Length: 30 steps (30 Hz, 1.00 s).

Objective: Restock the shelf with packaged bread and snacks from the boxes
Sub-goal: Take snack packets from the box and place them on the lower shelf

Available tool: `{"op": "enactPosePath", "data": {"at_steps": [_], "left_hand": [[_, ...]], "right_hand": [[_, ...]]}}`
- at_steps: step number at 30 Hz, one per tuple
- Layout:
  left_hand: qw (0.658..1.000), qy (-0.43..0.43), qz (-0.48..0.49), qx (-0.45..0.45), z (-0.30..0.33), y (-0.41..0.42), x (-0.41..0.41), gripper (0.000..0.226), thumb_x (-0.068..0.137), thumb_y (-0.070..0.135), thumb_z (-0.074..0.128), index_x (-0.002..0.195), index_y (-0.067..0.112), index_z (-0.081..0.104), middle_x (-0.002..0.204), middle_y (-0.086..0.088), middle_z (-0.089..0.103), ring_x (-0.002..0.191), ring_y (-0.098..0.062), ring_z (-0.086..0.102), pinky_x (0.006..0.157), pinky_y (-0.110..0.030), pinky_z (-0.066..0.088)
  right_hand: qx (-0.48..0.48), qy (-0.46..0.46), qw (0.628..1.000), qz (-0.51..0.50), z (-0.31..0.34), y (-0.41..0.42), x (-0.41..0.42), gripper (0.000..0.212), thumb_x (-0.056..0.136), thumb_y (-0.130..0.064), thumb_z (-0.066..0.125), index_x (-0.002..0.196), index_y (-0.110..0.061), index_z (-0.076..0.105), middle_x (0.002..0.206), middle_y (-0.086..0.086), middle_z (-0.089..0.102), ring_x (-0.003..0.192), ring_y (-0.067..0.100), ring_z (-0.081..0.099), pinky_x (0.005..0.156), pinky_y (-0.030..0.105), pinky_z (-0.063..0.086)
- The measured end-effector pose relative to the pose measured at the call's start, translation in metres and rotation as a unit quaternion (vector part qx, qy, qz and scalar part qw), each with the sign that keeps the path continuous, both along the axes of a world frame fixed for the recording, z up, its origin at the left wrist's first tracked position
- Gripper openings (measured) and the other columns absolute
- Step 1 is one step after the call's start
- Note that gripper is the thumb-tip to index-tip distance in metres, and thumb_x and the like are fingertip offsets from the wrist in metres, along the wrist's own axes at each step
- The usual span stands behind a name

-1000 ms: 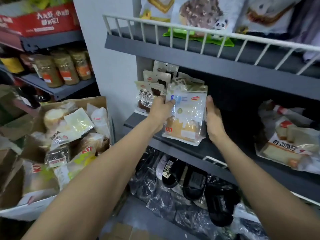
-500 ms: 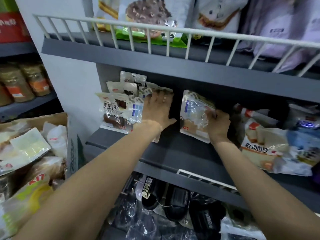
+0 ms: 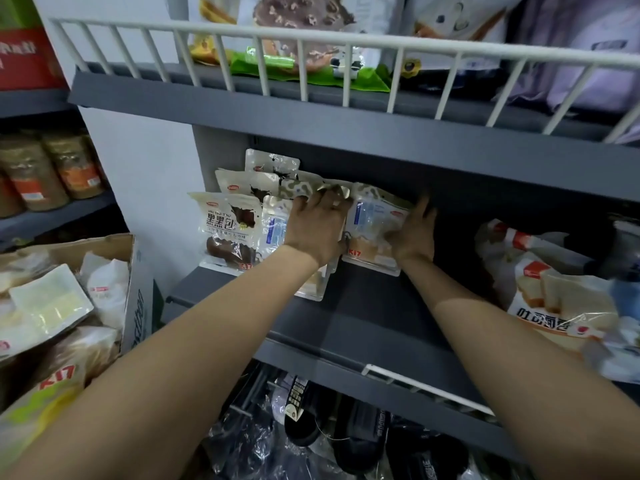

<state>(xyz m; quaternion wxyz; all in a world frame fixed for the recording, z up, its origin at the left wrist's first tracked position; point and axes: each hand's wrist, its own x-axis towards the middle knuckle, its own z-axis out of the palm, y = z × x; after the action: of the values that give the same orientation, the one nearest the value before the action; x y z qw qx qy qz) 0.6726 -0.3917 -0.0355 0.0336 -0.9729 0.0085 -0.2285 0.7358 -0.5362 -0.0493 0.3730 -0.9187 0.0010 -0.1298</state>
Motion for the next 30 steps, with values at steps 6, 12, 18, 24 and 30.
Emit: {"op": "enactPosePath", "data": {"at_steps": [6, 12, 18, 24, 30], "left_hand": [[0.997, -0.004, -0.006, -0.083, 0.007, -0.002, -0.013, 0.063, 0.084, 0.045, 0.056, 0.141, 0.026, 0.037, 0.146, 0.002, 0.037, 0.139, -0.020, 0.026, 0.115, -0.043, 0.009], [0.945, -0.091, -0.012, -0.314, 0.019, 0.012, -0.058, 0.038, 0.079, 0.016, 0.050, 0.115, 0.009, 0.060, 0.121, -0.011, 0.059, 0.116, -0.033, 0.049, 0.096, -0.039, 0.036], [0.941, -0.048, 0.110, -0.317, 0.027, 0.068, -0.124, 0.021, 0.086, 0.008, 0.050, 0.105, 0.008, 0.058, 0.107, -0.011, 0.061, 0.102, -0.032, 0.053, 0.082, -0.043, 0.042], [0.911, 0.057, 0.261, -0.313, 0.001, 0.165, -0.208, 0.022, 0.091, 0.015, 0.046, 0.109, 0.014, 0.057, 0.113, -0.008, 0.061, 0.108, -0.031, 0.054, 0.084, -0.041, 0.043], [0.851, 0.150, 0.375, -0.335, -0.034, 0.262, -0.280, 0.039, 0.089, 0.011, 0.047, 0.128, 0.009, 0.048, 0.130, -0.014, 0.048, 0.121, -0.033, 0.046, 0.094, -0.041, 0.040]], "right_hand": [[-0.233, -0.178, 0.951, 0.098, -0.001, 0.000, -0.029, 0.072, 0.083, -0.006, 0.065, 0.145, -0.014, 0.031, 0.145, 0.018, 0.031, 0.132, 0.034, 0.034, 0.103, 0.040, 0.041], [-0.182, -0.084, 0.958, 0.205, 0.043, 0.038, -0.093, 0.043, 0.094, -0.011, 0.043, 0.136, -0.019, 0.045, 0.142, 0.006, 0.040, 0.130, 0.025, 0.038, 0.100, 0.034, 0.036], [-0.164, -0.123, 0.937, 0.282, 0.067, 0.113, -0.155, 0.031, 0.089, -0.009, 0.049, 0.119, -0.010, 0.058, 0.124, 0.012, 0.056, 0.116, 0.029, 0.052, 0.095, 0.041, 0.046], [-0.187, 0.013, 0.877, 0.443, 0.048, 0.211, -0.210, 0.031, 0.092, -0.012, 0.044, 0.121, -0.012, 0.055, 0.121, 0.009, 0.052, 0.115, 0.027, 0.049, 0.090, 0.040, 0.044], [-0.125, 0.179, 0.841, 0.495, 0.003, 0.313, -0.252, 0.038, 0.092, -0.012, 0.048, 0.130, -0.010, 0.049, 0.124, 0.011, 0.055, 0.115, 0.026, 0.051, 0.091, 0.033, 0.040]]}}
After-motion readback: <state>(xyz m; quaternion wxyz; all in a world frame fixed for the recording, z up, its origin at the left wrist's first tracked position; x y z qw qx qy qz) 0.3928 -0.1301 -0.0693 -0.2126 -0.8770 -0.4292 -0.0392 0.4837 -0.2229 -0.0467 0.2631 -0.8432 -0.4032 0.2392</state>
